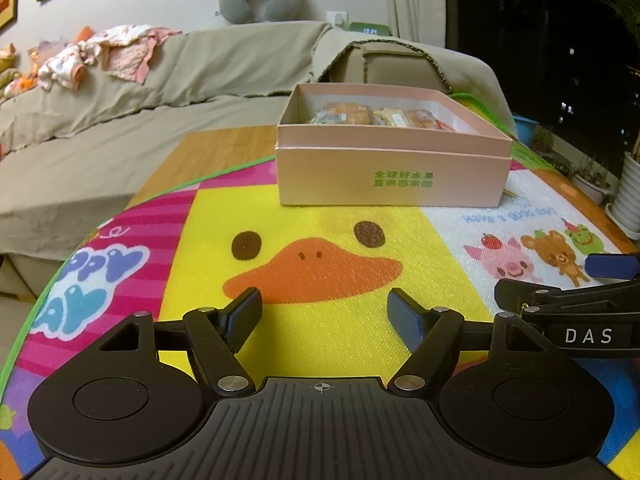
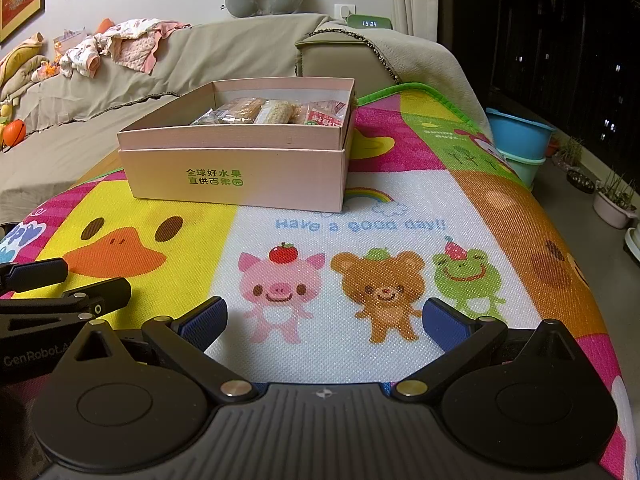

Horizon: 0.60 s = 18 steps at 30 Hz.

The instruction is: Organize objects

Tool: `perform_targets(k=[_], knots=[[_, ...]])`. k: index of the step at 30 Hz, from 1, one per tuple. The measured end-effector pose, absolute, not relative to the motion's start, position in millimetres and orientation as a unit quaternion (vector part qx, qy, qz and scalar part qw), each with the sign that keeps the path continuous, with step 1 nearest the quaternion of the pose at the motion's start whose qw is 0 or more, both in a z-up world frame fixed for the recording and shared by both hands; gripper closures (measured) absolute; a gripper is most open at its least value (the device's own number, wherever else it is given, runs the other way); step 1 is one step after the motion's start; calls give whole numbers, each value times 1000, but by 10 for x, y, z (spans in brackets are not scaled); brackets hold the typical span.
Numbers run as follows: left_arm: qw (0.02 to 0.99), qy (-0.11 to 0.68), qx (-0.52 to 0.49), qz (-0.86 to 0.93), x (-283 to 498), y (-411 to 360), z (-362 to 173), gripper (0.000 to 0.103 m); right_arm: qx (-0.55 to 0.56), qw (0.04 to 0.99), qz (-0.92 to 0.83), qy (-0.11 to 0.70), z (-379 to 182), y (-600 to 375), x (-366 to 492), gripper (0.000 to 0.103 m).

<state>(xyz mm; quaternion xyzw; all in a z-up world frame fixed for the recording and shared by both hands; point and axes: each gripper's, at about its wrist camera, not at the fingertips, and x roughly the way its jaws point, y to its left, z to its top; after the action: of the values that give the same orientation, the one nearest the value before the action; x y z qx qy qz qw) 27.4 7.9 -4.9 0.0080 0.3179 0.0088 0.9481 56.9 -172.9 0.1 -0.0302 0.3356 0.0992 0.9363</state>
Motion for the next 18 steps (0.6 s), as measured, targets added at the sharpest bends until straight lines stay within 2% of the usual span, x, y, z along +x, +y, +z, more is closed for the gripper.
perform_targets(k=[18], knots=[[948, 318, 5, 9, 269, 87, -45, 26, -30, 936, 99, 336, -3, -1724, 570, 0]])
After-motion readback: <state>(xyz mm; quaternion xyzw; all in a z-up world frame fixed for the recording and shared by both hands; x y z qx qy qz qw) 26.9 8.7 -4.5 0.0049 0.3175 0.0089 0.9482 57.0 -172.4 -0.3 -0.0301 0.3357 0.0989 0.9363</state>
